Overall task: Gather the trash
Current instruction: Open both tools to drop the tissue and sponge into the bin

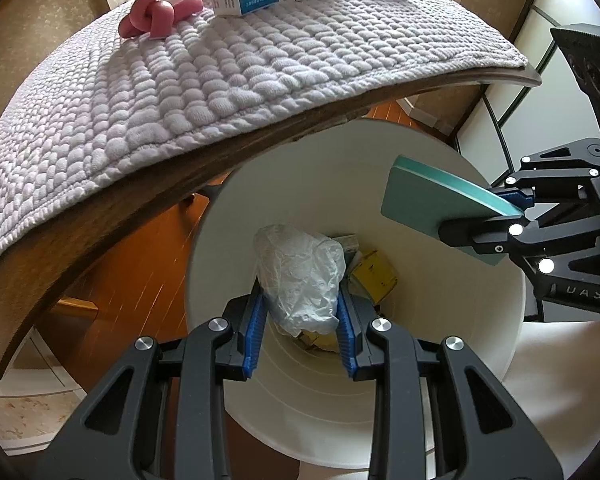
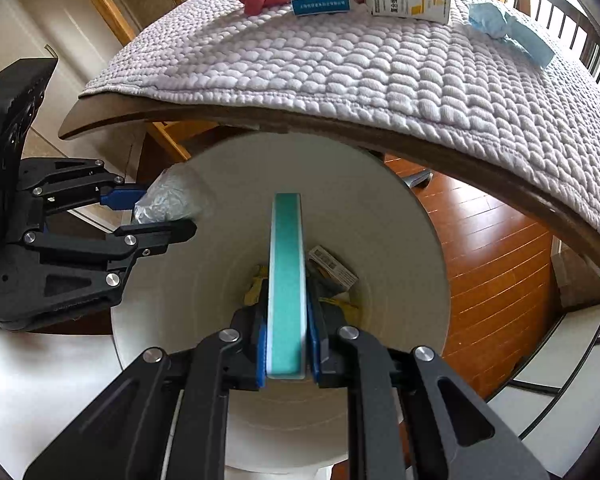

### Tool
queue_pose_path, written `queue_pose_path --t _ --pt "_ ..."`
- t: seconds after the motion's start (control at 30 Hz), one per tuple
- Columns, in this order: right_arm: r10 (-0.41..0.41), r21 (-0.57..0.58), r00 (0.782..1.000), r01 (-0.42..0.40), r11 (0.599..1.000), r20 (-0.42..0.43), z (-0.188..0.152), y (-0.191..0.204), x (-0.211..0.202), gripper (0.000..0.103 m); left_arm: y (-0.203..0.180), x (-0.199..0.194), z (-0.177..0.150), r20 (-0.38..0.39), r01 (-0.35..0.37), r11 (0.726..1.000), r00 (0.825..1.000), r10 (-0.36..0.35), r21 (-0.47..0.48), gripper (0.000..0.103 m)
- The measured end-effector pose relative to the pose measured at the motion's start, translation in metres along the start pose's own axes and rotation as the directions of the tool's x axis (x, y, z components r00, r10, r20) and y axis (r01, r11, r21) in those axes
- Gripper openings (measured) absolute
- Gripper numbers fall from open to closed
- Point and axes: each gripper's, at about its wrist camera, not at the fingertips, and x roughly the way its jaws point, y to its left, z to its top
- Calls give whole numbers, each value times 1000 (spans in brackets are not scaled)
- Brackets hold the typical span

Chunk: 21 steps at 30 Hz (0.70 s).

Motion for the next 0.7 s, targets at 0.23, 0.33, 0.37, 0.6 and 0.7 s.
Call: queue_pose_path --t 0.23,0.33,0.37,0.6,0.7 --pt "-20 33 1000 20 999 -9 -1 2 8 42 4 14 0 -21 5 999 1000 -6 -40 58" --pt "-22 69 999 19 997 29 0 -3 1 71 5 13 0 -6 3 999 1000 -4 -44 69" --pt "-16 76 999 14 997 32 1 -3 1 71 3 13 -1 -5 -1 999 1000 1 -39 69" --pt "-26 91 998 21 996 53 5 -5 -9 74 1 7 6 4 -4 999 1000 4 -32 70" --pt "-49 84 996 43 996 74 8 -5 -19 78 1 -7 10 24 16 999 1000 -15 -39 74"
